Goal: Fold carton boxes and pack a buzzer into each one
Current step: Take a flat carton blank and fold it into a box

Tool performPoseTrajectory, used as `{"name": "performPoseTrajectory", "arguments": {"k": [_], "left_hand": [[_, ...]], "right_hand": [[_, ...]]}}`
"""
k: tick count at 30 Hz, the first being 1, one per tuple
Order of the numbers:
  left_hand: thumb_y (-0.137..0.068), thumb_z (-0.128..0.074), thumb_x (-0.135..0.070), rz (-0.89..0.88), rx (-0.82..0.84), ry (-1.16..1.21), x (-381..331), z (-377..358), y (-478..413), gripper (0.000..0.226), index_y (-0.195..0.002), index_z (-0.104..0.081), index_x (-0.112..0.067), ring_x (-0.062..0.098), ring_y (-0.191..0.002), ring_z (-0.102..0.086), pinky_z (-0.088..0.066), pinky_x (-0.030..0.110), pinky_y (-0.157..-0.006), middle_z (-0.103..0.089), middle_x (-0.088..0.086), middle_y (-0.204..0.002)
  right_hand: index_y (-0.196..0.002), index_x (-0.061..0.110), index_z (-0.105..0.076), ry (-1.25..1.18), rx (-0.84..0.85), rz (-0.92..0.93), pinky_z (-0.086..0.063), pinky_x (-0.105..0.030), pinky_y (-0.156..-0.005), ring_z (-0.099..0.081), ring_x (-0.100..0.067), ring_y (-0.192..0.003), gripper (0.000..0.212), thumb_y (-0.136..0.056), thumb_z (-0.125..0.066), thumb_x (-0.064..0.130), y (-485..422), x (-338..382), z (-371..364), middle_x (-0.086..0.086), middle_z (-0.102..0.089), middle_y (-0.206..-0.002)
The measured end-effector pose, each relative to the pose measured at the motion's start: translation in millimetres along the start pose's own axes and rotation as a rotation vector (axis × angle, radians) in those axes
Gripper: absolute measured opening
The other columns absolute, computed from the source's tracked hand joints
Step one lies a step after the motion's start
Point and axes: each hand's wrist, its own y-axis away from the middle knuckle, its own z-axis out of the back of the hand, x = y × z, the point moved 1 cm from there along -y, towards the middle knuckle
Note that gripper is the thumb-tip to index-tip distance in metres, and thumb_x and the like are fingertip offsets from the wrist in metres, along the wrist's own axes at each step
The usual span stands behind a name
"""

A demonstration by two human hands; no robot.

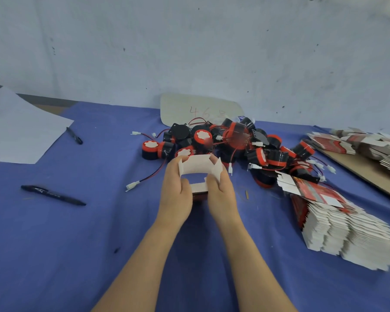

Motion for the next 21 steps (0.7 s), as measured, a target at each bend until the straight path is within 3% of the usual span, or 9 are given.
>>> {"name": "performPoseTrajectory", "arguments": {"k": [2, 4, 8, 11, 14, 17, 19, 21], "left_hand": [[-0.089, -0.03, 0.012, 0.075, 0.003, 0.015, 4.2, 0.4, -3.0, 0.055, -0.124, -0.042, -0.028, 0.009, -0.108, -0.049, -0.037, 0.009, -0.085, -0.052, -0.006, -0.123], [-0.089, -0.029, 0.01, 0.11, 0.004, 0.059, 4.3, 0.0, -4.0, 0.056, -0.126, -0.043, -0.029, 0.006, -0.101, -0.052, -0.039, 0.009, -0.079, -0.054, -0.009, -0.12], [-0.092, -0.029, 0.005, 0.163, -0.055, 0.179, 1.3, 3.4, -7.5, 0.051, -0.121, -0.049, -0.032, -0.01, -0.098, -0.052, -0.042, 0.008, -0.077, -0.058, -0.02, -0.111], [-0.089, -0.028, 0.005, 0.246, -0.104, 0.239, 1.4, 7.6, -8.0, 0.052, -0.114, -0.049, -0.036, -0.002, -0.092, -0.054, -0.044, 0.018, -0.07, -0.059, -0.019, -0.105], [-0.09, -0.029, 0.004, 0.252, -0.041, 0.271, -1.7, 5.8, -4.9, 0.052, -0.115, -0.048, -0.038, 0.001, -0.089, -0.054, -0.043, 0.016, -0.066, -0.06, -0.015, -0.106], [-0.096, -0.037, -0.005, 0.176, 0.059, 0.286, -8.6, 0.9, -1.5, 0.041, -0.119, -0.05, -0.036, -0.009, -0.098, -0.053, -0.043, 0.009, -0.074, -0.057, -0.012, -0.121], [-0.095, -0.045, -0.028, 0.126, 0.124, 0.28, -11.5, -1.7, 0.0, 0.034, -0.128, -0.049, -0.033, -0.01, -0.116, -0.045, -0.038, 0.01, -0.091, -0.049, -0.013, -0.133], [-0.087, -0.04, -0.054, 0.127, 0.173, 0.32, -10.7, -2.8, 0.6, 0.053, -0.136, -0.045, -0.034, -0.008, -0.125, -0.041, -0.035, 0.015, -0.1, -0.046, -0.018, -0.137]], "right_hand": [[-0.132, 0.038, -0.038, 0.005, 0.023, 0.056, -0.043, -0.011, -0.088, -0.05, 0.003, -0.106, 0.071, -0.086, -0.03, -0.016, 3.5, 4.7, -3.2, 0.017, -0.053, -0.115], [-0.12, 0.04, -0.04, -0.035, 0.003, 0.086, -0.038, -0.005, -0.09, -0.047, 0.013, -0.107, 0.071, -0.083, -0.03, -0.02, 5.4, 7.4, -2.7, 0.019, -0.049, -0.122], [-0.106, 0.028, -0.044, -0.163, 0.023, 0.1, -0.044, -0.015, -0.075, -0.054, -0.001, -0.088, 0.033, -0.093, -0.05, -0.001, 7.0, 8.6, -0.9, -0.001, -0.058, -0.109], [-0.099, 0.02, -0.056, -0.188, 0.031, 0.108, -0.046, -0.015, -0.073, -0.058, -0.001, -0.084, 0.003, -0.096, -0.055, 0.018, 6.8, 10.7, -0.5, 0.011, -0.063, -0.092], [-0.087, 0.021, -0.059, -0.188, -0.05, 0.038, -0.047, -0.025, -0.067, -0.056, -0.007, -0.075, 0.01, -0.096, -0.055, 0.021, 1.8, 7.0, 2.8, 0.005, -0.062, -0.082], [-0.088, 0.024, -0.052, -0.145, -0.104, -0.015, -0.043, -0.023, -0.061, -0.051, -0.005, -0.069, 0.02, -0.091, -0.054, 0.004, -1.1, 1.3, 3.1, 0.008, -0.059, -0.083], [-0.094, 0.03, -0.046, -0.107, -0.114, -0.043, -0.042, -0.02, -0.058, -0.05, -0.003, -0.069, 0.033, -0.087, -0.049, -0.003, -0.6, -1.7, 2.2, 0.007, -0.057, -0.093], [-0.098, 0.032, -0.042, -0.119, -0.14, -0.062, -0.042, -0.018, -0.057, -0.051, -0.001, -0.066, 0.039, -0.087, -0.045, -0.005, -0.4, -3.1, 3.7, 0.003, -0.057, -0.101]]}}
